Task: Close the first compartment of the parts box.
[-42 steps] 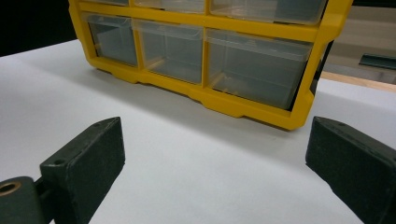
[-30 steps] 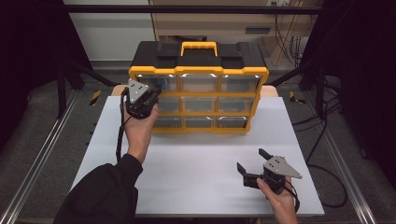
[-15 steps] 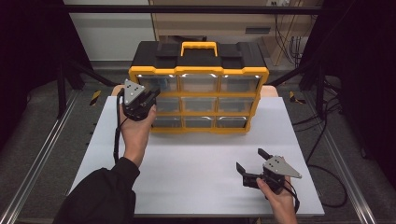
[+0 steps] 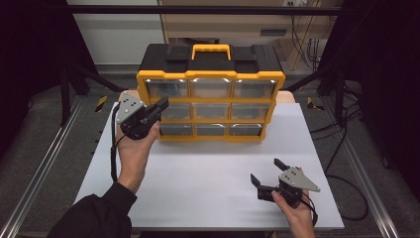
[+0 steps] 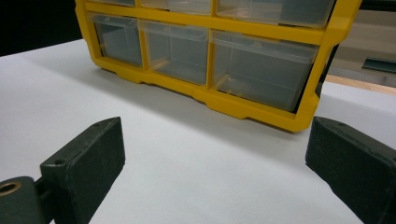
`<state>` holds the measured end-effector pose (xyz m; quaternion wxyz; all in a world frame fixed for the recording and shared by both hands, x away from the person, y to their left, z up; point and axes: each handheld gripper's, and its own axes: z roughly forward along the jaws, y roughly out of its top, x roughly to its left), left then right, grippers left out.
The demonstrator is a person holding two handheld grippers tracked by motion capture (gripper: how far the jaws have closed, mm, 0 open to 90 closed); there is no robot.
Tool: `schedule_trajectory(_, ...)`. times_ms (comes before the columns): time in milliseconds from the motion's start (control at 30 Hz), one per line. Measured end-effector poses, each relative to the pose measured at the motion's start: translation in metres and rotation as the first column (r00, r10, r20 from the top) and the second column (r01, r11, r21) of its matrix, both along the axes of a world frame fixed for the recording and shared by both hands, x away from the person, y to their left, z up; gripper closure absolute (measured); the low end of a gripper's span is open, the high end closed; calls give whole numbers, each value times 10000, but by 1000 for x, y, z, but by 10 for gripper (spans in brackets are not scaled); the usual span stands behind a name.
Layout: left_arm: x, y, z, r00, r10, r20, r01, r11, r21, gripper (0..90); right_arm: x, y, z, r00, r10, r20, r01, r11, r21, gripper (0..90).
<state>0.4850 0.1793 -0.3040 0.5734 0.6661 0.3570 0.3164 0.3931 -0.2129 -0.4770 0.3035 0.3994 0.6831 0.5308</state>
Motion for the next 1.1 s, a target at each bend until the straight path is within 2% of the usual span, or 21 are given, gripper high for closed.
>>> schedule_trajectory(100,-6,1,-1,9999,-107,24,107,9999,-19,900,0,0,0,10000,-42,-17,42,10000,-8,50)
schedule_trajectory(300,-12,5,-2,9991,-305,278,298,9992,274,895,0,0,1,10000,-86,15,86,9999,-114,50)
schedule_trajectory(467,-15,10,0,9991,-174,374,165,9996,243,886,0,3,1,10000,-42,3,42,9998,-189,50)
schedule_trajectory(700,-11,15,3,9994,-15,337,11,9999,130,883,-1,1,2,10000,-79,20,79,9999,-152,50)
schedule_trajectory(767,-11,16,4,9994,-14,336,13,10000,43,866,-1,1,2,10000,-80,12,80,9999,-139,50)
schedule_trajectory(1100,-9,13,5,9987,-249,442,243,9996,150,722,-1,2,1,10000,-63,-19,63,9999,-128,49)
